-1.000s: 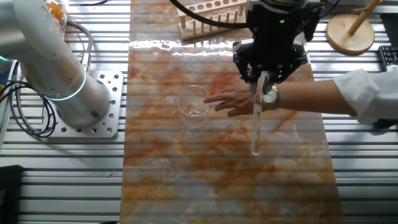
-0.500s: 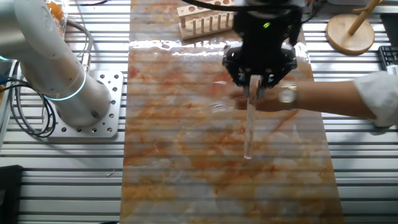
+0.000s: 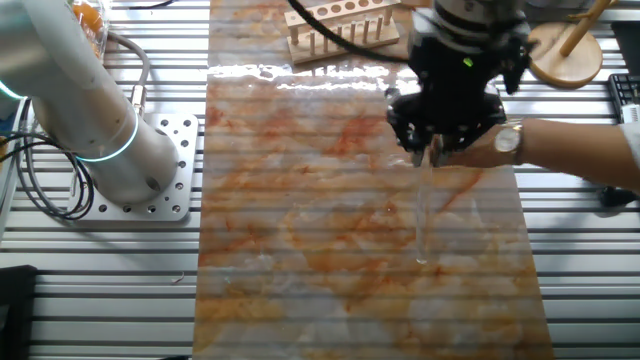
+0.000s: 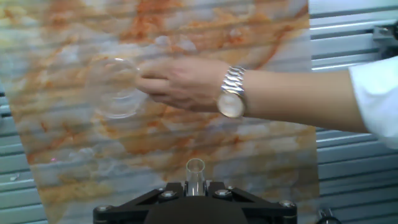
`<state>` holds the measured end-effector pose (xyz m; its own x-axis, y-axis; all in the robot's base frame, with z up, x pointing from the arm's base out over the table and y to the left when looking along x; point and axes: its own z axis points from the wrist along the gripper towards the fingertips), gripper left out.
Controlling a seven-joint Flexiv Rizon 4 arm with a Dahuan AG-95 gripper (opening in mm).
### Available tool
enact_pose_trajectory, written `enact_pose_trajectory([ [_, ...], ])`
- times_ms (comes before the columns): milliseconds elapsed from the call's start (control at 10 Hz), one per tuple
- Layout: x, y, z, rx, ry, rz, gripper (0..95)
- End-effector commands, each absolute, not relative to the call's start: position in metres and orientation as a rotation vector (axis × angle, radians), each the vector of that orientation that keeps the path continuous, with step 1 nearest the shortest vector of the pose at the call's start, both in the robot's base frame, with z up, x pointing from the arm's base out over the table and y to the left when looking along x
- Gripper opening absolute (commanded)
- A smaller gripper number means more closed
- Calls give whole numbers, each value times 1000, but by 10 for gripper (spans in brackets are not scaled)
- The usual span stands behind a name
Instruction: Pour out the test tube
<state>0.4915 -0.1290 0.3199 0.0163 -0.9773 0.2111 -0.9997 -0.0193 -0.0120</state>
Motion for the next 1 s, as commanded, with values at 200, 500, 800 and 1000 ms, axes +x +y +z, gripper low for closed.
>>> enact_pose_trajectory([
  [200, 496, -126, 324, 2150, -2058, 231, 0],
  [500, 502, -122, 326, 2149, -2061, 218, 0],
  [800, 504, -120, 327, 2157, -2049, 218, 0],
  [1000, 507, -120, 327, 2133, -2084, 219, 0],
])
